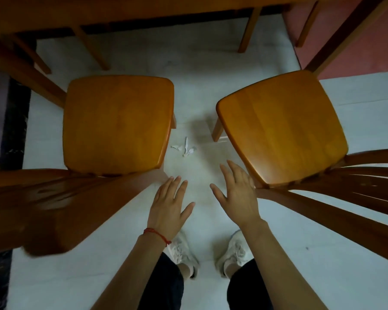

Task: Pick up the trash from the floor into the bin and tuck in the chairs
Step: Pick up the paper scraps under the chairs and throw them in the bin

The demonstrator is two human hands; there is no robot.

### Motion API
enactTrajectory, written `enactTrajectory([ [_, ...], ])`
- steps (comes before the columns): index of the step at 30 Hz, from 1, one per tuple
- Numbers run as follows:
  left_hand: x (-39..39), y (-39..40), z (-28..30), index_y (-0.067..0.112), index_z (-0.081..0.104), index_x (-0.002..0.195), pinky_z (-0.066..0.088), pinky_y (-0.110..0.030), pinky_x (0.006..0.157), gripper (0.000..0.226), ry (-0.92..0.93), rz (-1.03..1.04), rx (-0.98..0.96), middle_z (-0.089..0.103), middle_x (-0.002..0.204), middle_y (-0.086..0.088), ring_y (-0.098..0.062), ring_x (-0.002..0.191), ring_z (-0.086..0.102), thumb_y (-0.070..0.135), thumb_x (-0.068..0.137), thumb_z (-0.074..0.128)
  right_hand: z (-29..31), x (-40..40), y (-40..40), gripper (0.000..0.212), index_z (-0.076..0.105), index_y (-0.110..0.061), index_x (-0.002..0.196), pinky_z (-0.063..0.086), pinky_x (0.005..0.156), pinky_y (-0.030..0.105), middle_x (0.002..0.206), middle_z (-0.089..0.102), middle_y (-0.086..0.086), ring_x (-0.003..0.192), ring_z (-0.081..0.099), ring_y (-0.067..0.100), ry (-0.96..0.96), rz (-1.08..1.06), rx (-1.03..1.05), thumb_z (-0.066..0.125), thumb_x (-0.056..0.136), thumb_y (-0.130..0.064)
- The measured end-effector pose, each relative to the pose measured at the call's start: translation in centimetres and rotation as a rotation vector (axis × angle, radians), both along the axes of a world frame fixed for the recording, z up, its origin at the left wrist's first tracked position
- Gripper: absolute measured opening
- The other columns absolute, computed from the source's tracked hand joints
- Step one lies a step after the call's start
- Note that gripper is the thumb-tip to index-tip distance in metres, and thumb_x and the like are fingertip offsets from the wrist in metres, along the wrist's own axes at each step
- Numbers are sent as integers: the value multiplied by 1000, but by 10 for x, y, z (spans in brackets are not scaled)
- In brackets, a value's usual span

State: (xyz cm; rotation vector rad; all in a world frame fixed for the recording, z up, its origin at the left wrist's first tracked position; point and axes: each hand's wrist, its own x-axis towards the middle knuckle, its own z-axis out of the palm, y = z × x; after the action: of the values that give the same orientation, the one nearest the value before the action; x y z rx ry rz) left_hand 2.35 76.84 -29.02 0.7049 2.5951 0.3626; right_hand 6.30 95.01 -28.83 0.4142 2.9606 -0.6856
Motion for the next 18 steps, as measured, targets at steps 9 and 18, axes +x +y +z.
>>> enactTrajectory([
  [9, -35, 38, -183, 5, 59, 119, 43, -45, 89, 62, 68, 126, -44, 59, 123, -17, -35, 114, 54, 51, 88, 31, -179, -53, 29, 71, 50, -10, 127, 40, 93, 53, 131, 52, 17, 116, 52, 37, 13, 68, 0, 18, 90, -60],
  [18, -75, 55, -373, 6, 47, 132, 26, -38, 103, 62, 101, 211, -4, 45, 138, -16, -32, 129, 38, 49, 88, 36, -378, -94, 35, 53, 52, -7, 125, 42, 92, 48, 128, 54, 19, 114, 53, 36, 50, 130, 49, 45, 87, -43],
])
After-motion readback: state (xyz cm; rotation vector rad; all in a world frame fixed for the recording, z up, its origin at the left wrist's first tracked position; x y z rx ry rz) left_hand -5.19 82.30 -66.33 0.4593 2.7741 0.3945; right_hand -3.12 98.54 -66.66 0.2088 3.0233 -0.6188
